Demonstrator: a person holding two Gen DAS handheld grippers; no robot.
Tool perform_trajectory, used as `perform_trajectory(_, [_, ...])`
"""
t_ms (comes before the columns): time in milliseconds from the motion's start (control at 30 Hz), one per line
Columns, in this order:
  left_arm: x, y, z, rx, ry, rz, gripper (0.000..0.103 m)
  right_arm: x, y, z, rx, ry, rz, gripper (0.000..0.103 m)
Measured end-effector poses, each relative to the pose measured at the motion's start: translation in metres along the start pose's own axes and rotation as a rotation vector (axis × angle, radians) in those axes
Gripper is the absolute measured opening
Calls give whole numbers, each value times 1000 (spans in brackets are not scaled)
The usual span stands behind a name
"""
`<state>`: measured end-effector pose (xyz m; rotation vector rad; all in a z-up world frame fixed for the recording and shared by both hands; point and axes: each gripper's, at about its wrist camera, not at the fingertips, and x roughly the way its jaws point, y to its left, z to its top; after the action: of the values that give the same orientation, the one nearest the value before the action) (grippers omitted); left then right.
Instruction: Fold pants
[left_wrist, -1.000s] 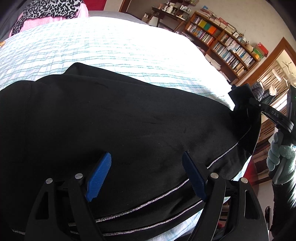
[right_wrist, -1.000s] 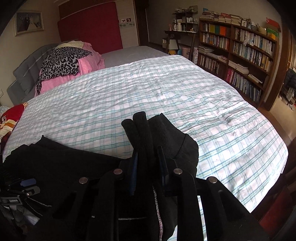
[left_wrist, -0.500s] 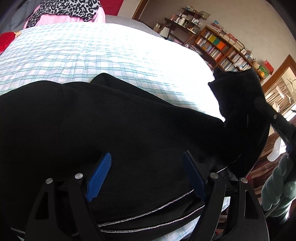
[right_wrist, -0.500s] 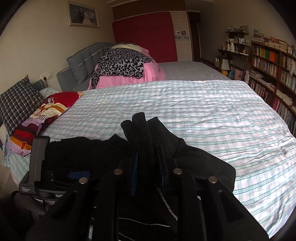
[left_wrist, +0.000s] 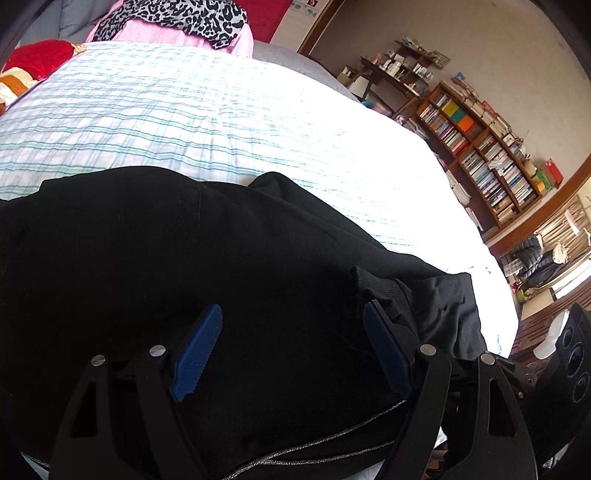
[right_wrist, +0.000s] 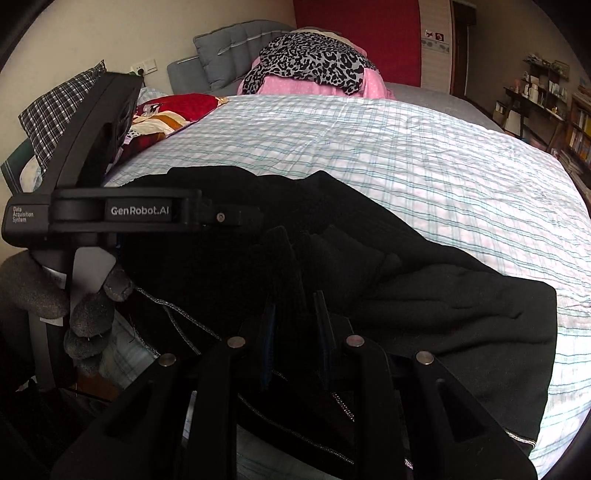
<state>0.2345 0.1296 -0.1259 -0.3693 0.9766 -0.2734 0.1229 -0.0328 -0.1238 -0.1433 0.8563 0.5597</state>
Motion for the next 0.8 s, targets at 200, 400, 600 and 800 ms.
perform_trajectory(200, [2, -8, 1, 27, 1, -5, 79, 11, -3, -10, 39, 62, 121, 48])
perform_trajectory(400, [11, -25, 3, 57, 40, -58, 79, -15, -7, -13, 15, 59, 178, 48])
perform_trajectory(600, [22, -19, 0, -34, 121, -161, 83, -46, -38, -25, 91, 37, 136, 52])
perform_trajectory(800, [40, -8, -2, -196, 261, -301, 86, -63, -58, -36, 141, 15, 69, 52])
